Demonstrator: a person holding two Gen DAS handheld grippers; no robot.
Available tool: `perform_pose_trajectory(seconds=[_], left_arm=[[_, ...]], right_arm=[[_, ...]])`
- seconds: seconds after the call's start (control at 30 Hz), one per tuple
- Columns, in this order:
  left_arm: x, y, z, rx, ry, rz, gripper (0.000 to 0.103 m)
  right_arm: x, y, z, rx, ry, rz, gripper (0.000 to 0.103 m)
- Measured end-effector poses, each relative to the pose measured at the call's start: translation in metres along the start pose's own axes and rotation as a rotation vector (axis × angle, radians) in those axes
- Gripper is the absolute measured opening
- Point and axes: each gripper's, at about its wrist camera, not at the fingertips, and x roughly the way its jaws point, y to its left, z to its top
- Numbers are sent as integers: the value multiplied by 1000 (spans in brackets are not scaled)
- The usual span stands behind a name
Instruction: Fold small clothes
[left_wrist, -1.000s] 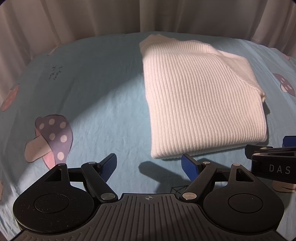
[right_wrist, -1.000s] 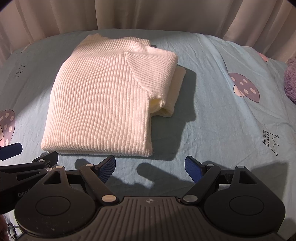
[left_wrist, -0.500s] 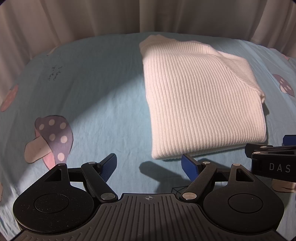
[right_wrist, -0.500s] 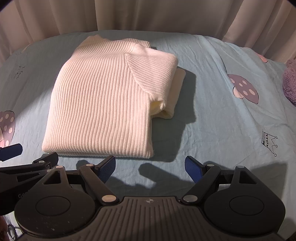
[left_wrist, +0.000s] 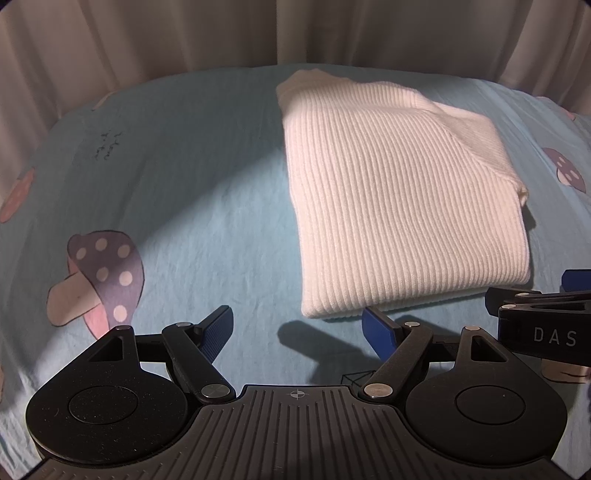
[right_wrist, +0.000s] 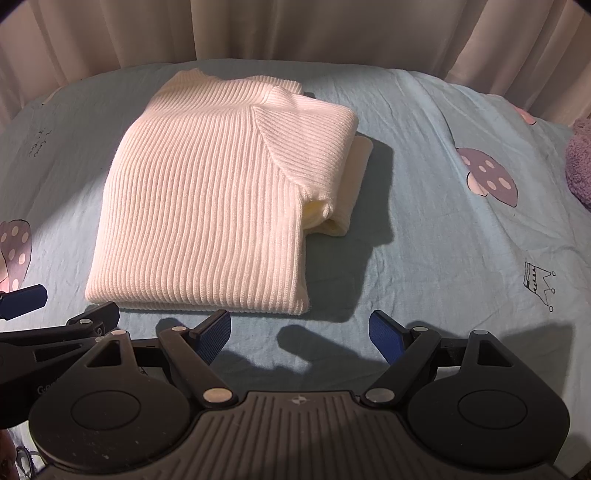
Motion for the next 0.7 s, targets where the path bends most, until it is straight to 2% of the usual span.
perform_pose_trajectory(seconds=[0.37, 0.7], left_arm=[[-1, 0, 0, 14, -35, -14, 81], [0, 1, 1, 11, -21, -7, 82]], right_arm=[[0, 1, 0, 0, -2, 0, 82], [-1, 1, -1, 0, -12, -3, 82]])
